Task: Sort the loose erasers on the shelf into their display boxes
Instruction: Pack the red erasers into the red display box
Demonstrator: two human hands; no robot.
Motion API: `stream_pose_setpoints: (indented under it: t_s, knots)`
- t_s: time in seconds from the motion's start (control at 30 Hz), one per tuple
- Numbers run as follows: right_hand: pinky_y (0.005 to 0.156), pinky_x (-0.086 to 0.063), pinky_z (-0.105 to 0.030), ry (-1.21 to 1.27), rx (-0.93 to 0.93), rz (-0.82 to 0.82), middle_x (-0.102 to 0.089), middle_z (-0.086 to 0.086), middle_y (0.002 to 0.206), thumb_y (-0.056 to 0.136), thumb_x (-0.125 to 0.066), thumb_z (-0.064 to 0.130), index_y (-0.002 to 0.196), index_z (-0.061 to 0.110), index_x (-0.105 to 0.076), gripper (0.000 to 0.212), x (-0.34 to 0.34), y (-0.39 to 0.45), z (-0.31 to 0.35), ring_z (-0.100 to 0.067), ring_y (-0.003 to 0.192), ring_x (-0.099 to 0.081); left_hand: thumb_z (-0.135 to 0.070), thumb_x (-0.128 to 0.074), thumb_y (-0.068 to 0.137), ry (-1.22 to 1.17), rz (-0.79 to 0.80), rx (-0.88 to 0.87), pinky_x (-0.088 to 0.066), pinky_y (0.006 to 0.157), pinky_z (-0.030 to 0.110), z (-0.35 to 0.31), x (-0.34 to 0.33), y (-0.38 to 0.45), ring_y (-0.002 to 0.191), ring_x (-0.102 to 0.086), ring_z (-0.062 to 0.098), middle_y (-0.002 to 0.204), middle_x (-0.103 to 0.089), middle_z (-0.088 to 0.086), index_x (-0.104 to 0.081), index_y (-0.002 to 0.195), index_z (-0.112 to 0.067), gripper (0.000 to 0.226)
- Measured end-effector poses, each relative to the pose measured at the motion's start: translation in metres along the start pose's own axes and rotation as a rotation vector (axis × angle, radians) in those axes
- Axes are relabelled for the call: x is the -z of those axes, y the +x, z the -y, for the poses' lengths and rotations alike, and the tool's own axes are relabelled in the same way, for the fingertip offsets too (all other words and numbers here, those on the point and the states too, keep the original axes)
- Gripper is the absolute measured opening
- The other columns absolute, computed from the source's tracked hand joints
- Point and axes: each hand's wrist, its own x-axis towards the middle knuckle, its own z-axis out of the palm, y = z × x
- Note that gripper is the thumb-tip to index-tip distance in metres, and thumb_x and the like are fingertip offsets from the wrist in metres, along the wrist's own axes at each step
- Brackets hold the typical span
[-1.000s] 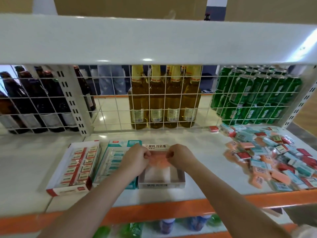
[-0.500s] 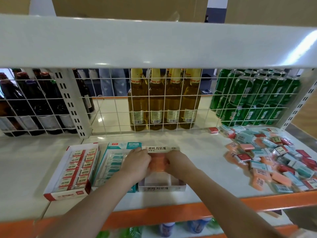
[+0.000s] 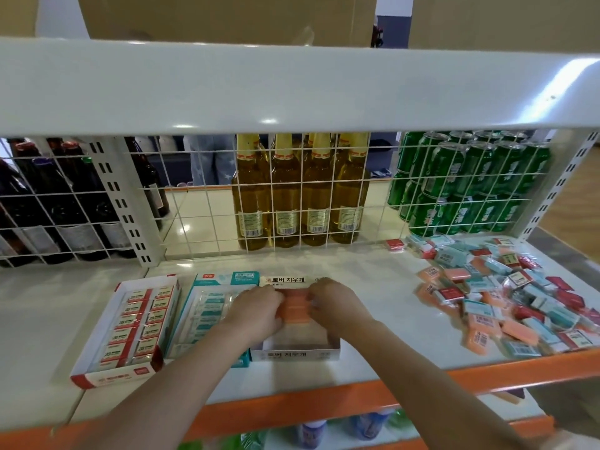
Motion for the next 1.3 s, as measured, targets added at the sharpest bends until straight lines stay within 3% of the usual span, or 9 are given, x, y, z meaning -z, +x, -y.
stream_pose_setpoints:
  t_s: [0.2,0.33,0.53,0.67,0.8,0.97,1.1,1.3]
  knots:
    - [0.084,-0.041,-0.022,0.045,-0.098,-0.144,-0.055,-0.002,0.118,0.093,-0.048,0.019,0.118,0.018,-0.058,0.027,0.027,-0.019,-0.046,-0.018,0.107,-0.054,-0.030,-0.051,0.092,-0.173,-0.030,-0.019,-0.049,0.078,0.028,-0.024,0.011,0.016,0.096,-0.059,0.016,0.109,-0.061,-0.004,-0.063,0.112,-0.026,0.024]
    - [0.082,-0.039,-0.020,0.026,-0.201,-0.141,-0.056,-0.003,0.117,0.092,-0.049,0.017,0.118,0.018,-0.058,0.027,0.039,-0.038,-0.083,-0.019,0.107,-0.055,-0.027,-0.051,0.092,-0.199,-0.039,-0.080,-0.048,0.081,0.031,-0.054,0.012,0.030,0.093,-0.056,0.015,0.110,-0.060,-0.002,-0.063,0.107,-0.022,0.020]
    - [0.086,-0.043,-0.026,0.028,-0.321,-0.178,-0.060,-0.006,0.118,0.089,-0.049,0.011,0.117,0.015,-0.060,0.030,0.055,-0.067,-0.130,-0.023,0.106,-0.057,-0.022,-0.049,0.091,-0.253,0.019,-0.147,-0.042,0.089,0.027,-0.103,0.004,0.051,0.110,-0.055,0.016,0.123,-0.056,-0.002,-0.058,0.122,-0.021,0.032]
    - [0.075,-0.043,-0.027,0.008,-0.391,-0.190,-0.063,-0.008,0.112,0.088,-0.047,0.010,0.111,0.014,-0.062,0.027,0.065,-0.084,-0.157,-0.026,0.099,-0.059,-0.021,-0.049,0.091,-0.260,0.039,-0.204,-0.043,0.090,0.028,-0.135,-0.004,0.062,0.110,-0.054,0.017,0.122,-0.057,0.001,-0.058,0.122,-0.019,0.032]
    - [0.078,-0.050,-0.033,-0.008,-0.459,-0.208,-0.065,-0.005,0.110,0.087,-0.047,0.011,0.112,0.018,-0.063,0.031,0.074,-0.097,-0.180,-0.024,0.097,-0.060,-0.023,-0.050,0.092,-0.254,0.025,-0.222,-0.043,0.088,0.028,-0.167,-0.012,0.072,0.108,-0.054,0.017,0.119,-0.056,0.000,-0.058,0.121,-0.019,0.031]
    - [0.083,-0.050,-0.032,-0.002,-0.523,-0.244,-0.062,-0.005,0.117,0.088,-0.046,0.009,0.117,0.017,-0.061,0.033,0.084,-0.112,-0.205,-0.022,0.101,-0.059,-0.026,-0.051,0.090,-0.252,-0.005,-0.220,-0.047,0.088,0.034,-0.203,-0.020,0.086,0.107,-0.055,0.022,0.115,-0.057,0.005,-0.060,0.116,-0.017,0.029]
    - [0.075,-0.044,-0.023,0.064,-0.578,-0.295,-0.060,-0.005,0.120,0.089,-0.047,0.008,0.118,0.016,-0.061,0.032,0.091,-0.120,-0.224,-0.021,0.101,-0.059,-0.028,-0.053,0.089,-0.301,-0.036,-0.198,-0.048,0.086,0.034,-0.224,-0.024,0.096,0.104,-0.056,0.024,0.113,-0.057,0.007,-0.062,0.115,-0.017,0.029]
    - [0.090,-0.047,-0.033,0.118,-0.534,-0.261,-0.051,-0.006,0.133,0.092,-0.053,0.017,0.131,0.014,-0.051,0.040,0.096,-0.112,-0.244,-0.022,0.113,-0.055,-0.023,-0.055,0.090,-0.418,-0.056,-0.195,-0.044,0.082,0.027,-0.240,-0.029,0.106,0.102,-0.056,0.021,0.114,-0.056,0.005,-0.062,0.115,-0.017,0.027]
